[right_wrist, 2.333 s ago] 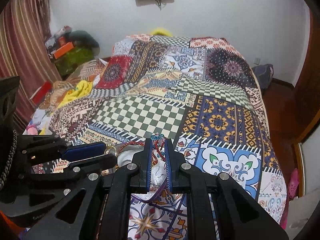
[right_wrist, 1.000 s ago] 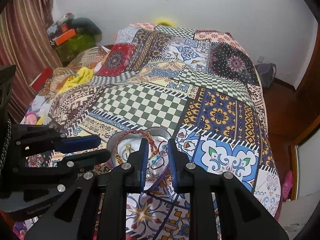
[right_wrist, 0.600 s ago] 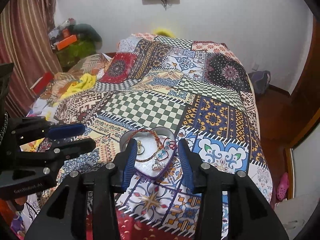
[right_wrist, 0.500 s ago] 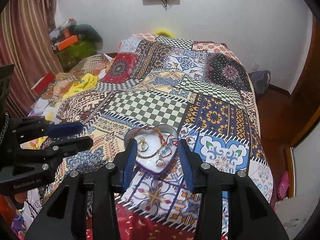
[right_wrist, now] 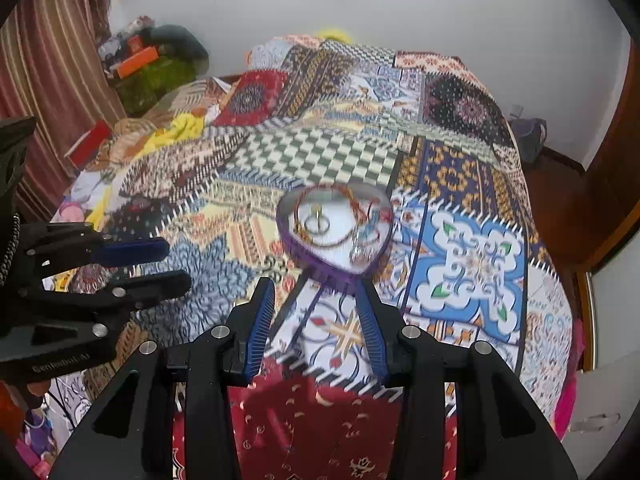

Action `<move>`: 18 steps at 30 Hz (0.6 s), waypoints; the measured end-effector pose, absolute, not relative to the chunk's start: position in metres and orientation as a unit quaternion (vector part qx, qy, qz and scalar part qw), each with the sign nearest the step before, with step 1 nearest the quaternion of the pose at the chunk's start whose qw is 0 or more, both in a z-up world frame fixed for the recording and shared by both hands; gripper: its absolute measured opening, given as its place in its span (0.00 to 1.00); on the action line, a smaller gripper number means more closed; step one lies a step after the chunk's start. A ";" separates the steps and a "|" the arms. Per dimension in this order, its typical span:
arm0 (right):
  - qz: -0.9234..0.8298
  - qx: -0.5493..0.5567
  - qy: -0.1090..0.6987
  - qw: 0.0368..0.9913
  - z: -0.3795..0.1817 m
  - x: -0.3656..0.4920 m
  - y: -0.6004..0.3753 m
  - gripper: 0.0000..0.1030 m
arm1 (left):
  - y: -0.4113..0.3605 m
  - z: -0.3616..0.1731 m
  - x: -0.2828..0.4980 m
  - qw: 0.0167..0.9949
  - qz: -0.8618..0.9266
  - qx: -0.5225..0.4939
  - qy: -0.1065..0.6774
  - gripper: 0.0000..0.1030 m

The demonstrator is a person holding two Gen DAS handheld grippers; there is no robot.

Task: Organize jewelry
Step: 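Open both tools and withdraw them from the tin toward the loose rings, then grasp another gold ring from the quilt with the left tool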

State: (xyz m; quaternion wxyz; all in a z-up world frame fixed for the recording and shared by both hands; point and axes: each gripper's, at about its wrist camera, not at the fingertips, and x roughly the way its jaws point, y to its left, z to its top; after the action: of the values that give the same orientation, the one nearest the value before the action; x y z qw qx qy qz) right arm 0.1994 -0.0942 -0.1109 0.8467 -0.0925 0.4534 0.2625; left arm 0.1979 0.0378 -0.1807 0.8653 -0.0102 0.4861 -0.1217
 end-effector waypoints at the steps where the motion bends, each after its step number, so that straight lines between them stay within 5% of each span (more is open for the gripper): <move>1: 0.261 -0.093 0.458 0.845 -0.114 0.198 -0.095 0.37 | 0.036 -0.187 0.199 0.862 -0.122 -0.007 0.492 0.33; 18: 0.260 -0.086 0.482 0.832 -0.132 0.198 -0.104 0.37 | 0.015 -0.216 0.215 0.856 -0.125 0.035 0.500 0.33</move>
State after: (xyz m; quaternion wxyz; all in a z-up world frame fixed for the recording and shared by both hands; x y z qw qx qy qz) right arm 0.1983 -0.1040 -0.1325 0.8323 -0.0862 0.4820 0.2599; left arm 0.2152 0.0146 -0.2159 0.8565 0.0348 0.4995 -0.1254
